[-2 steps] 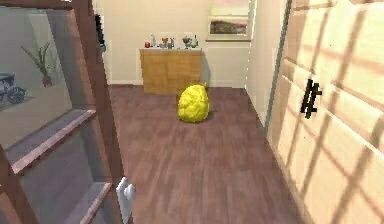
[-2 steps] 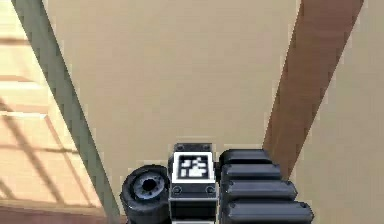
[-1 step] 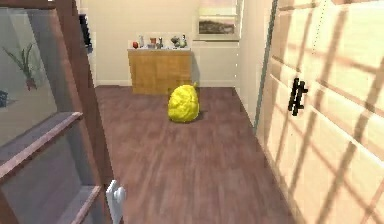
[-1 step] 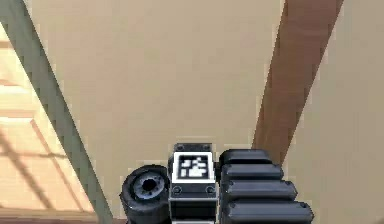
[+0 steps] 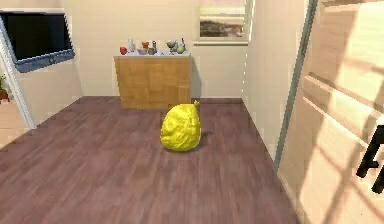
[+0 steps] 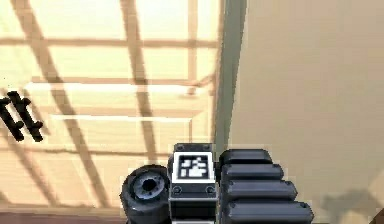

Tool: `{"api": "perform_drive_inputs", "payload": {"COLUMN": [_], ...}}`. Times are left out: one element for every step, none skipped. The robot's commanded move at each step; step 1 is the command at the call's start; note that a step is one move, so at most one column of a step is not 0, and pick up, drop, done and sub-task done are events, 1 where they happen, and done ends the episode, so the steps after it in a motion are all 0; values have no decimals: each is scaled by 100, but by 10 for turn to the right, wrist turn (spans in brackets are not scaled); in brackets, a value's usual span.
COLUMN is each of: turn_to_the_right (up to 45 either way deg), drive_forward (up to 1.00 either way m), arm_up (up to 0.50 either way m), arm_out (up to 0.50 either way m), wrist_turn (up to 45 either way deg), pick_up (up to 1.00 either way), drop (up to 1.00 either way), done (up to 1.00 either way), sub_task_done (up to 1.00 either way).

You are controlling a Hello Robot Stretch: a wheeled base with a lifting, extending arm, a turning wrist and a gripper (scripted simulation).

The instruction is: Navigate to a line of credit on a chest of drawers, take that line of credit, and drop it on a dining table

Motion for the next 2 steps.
{"api": "perform_drive_inputs", "payload": {"turn_to_the_right": [60,0], "drive_forward": [0,30], "arm_up": [0,0], "arm_out": [0,0], "wrist_turn": [0,0], "pick_up": [0,0], "drop": [0,0], "done": [0,0], "sub_task_done": [0,0]}}
